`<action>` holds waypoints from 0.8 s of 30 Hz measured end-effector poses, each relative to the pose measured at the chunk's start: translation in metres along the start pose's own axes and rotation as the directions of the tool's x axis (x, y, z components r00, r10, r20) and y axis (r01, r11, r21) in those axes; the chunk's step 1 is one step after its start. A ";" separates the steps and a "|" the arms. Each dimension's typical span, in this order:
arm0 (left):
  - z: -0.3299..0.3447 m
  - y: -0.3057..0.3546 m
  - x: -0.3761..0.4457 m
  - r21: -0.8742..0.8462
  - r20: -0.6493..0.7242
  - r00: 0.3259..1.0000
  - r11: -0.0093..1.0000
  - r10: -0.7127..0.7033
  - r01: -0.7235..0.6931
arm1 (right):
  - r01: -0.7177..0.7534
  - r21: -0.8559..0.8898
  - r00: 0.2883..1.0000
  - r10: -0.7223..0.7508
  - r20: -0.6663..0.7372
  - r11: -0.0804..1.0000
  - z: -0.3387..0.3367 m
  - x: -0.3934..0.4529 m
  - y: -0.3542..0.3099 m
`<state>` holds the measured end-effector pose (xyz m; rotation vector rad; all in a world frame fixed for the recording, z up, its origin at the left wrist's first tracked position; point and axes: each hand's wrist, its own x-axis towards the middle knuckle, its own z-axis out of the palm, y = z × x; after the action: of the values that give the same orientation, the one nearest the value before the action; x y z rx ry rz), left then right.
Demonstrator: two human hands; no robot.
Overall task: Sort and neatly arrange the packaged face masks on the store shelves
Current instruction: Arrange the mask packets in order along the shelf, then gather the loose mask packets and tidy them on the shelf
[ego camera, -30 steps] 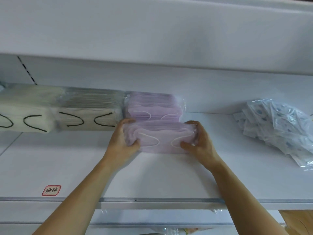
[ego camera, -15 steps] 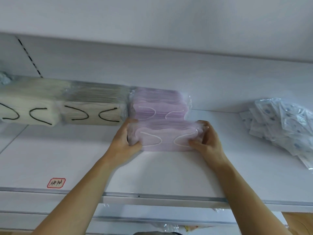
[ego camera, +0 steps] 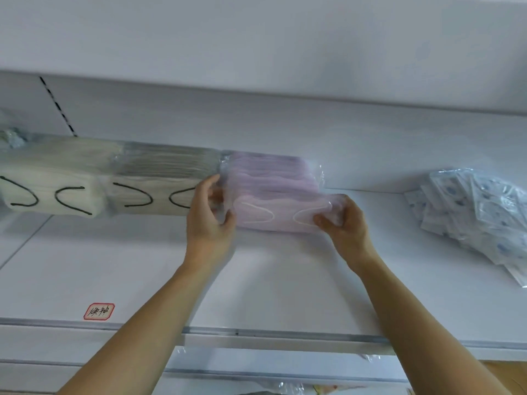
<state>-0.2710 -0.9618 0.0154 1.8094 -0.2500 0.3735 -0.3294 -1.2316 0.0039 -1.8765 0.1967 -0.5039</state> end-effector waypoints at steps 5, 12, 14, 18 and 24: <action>0.005 -0.015 -0.027 0.323 0.096 0.965 0.910 0.243 -0.261 | -0.023 -0.077 0.995 0.015 -0.098 0.997 0.013 0.012 0.011; 0.020 -0.029 -0.027 0.637 0.336 0.932 0.696 0.137 -0.332 | -0.098 -0.205 0.993 0.082 -0.083 0.974 0.029 0.020 0.012; 0.020 -0.028 -0.027 0.651 0.313 0.940 0.690 0.137 -0.317 | -0.089 -0.191 0.994 0.075 -0.079 0.978 0.031 0.019 0.009; 0.021 -0.026 -0.027 0.657 0.297 0.942 0.683 0.154 -0.319 | -0.084 -0.093 0.995 0.078 -0.069 0.992 0.029 0.018 0.012; 0.021 -0.024 -0.027 0.663 0.301 0.940 0.674 0.157 -0.325 | -0.276 0.351 0.955 0.297 -0.009 0.895 0.034 0.035 -0.007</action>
<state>-0.2849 -0.9764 -0.0218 2.6078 -0.5713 0.5014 -0.2843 -1.2132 0.0090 -1.4565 0.3949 -0.3652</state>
